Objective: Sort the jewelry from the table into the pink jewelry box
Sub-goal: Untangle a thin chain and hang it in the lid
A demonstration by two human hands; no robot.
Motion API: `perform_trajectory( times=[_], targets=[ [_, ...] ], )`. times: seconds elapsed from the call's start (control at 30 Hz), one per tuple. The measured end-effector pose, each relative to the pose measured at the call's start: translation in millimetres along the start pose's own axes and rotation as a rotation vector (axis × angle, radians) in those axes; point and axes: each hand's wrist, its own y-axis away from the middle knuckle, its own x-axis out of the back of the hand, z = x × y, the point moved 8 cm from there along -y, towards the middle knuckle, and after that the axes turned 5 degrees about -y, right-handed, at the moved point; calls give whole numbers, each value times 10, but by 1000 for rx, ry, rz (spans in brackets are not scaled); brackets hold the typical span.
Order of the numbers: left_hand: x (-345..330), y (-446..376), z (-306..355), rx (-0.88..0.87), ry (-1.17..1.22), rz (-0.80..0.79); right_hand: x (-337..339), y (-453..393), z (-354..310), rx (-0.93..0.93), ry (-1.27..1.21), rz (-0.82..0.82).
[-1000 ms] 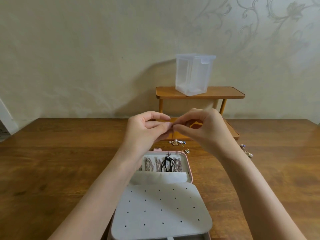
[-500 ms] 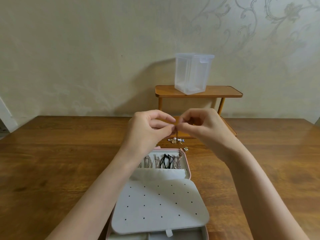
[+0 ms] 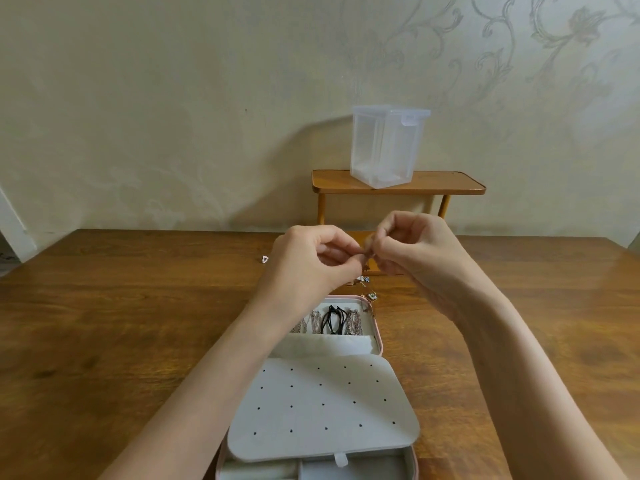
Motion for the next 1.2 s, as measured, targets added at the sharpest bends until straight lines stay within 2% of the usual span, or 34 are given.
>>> perform_trajectory(
  times=[0.1, 0.17, 0.3, 0.6, 0.7, 0.83, 0.97, 1.1, 1.2],
  targets=[
    [-26, -4, -77, 100, 160, -59, 8, -9, 32, -35, -117, -27],
    [-10, -17, -95, 96, 155, -37, -22, -5, 82, -90, -200, -96],
    [56, -34, -107, 80, 264, 26, -73, 25, 106, -142, -128, -194],
    [18, 24, -75, 156, 317, -67, 7, 31, 52, -99, -39, -149],
    [56, 8, -53, 121, 350, -60, 1, 49, 2, -69, -11, -155],
    [87, -18, -42, 78, 301, -20, 42, 37, -92, 55, 31, -80],
    [63, -7, -58, 91, 336, -13, -20, 30, -145, 133, 94, -113],
    [4, 13, -95, 163, 402, -41, 0, 42, -108, 93, 13, -163],
    [13, 14, -40, 124, 355, -75, -23, 42, -60, 66, 20, -187]
  ],
)
